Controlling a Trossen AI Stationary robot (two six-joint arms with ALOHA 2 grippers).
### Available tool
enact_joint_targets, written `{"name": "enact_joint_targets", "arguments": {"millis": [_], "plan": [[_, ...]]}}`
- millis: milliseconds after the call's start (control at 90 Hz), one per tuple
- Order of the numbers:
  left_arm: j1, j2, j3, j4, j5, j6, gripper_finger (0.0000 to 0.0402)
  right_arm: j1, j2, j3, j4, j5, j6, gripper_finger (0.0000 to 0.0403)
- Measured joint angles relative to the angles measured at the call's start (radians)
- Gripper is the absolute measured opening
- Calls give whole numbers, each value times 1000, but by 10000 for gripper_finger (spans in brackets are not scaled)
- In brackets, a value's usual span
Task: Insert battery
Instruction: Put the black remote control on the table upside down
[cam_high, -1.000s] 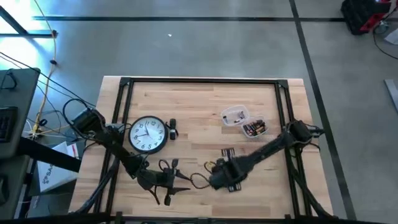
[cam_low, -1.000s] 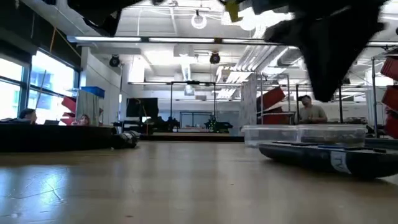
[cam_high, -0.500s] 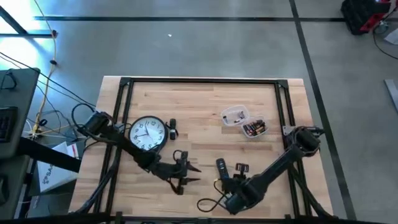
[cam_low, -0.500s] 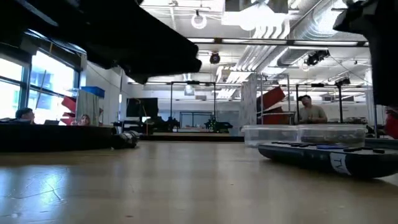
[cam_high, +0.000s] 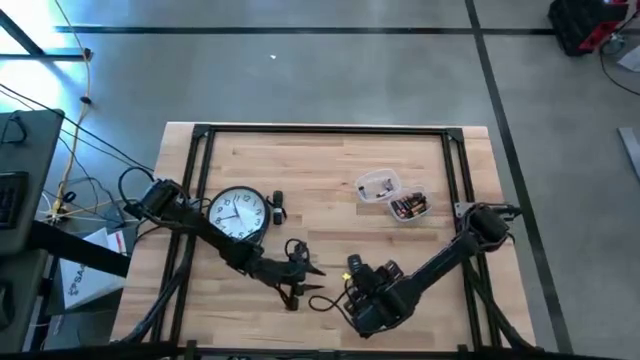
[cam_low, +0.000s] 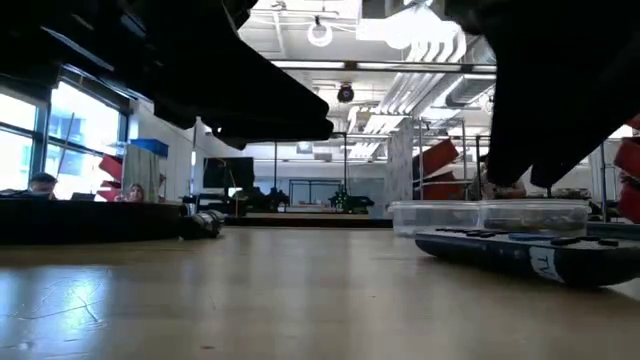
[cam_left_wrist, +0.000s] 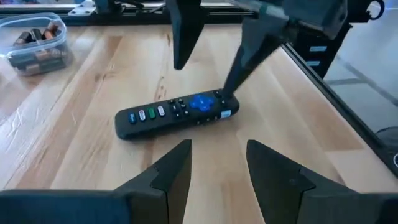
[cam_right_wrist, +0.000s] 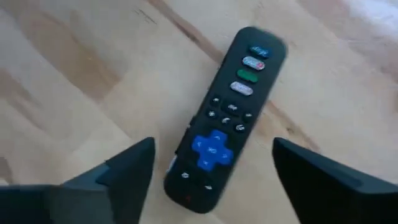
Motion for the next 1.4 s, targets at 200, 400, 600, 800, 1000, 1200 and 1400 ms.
{"name": "enact_joint_targets", "arguments": {"millis": [200,400,600,800,1000,1200,1400], "plan": [[0,0,0,-15,0,-17,136,-31,74,0,-3,-69,77,366],[0,0,0,-33,0,-22,136,-49,110,4,29,-107,58,358],[-3,0,0,-66,0,-24,136,-52,112,4,38,-117,47,294],[-5,-4,0,-84,8,-38,136,-53,114,4,60,-116,42,194],[-5,-5,0,-92,8,-42,136,-60,113,4,63,-103,-12,147],[-15,-49,0,-240,-13,-80,136,-63,109,75,-103,9,-103,147],[-60,-63,-52,-113,-164,-9,136,-62,39,186,-192,191,-222,147]]}}
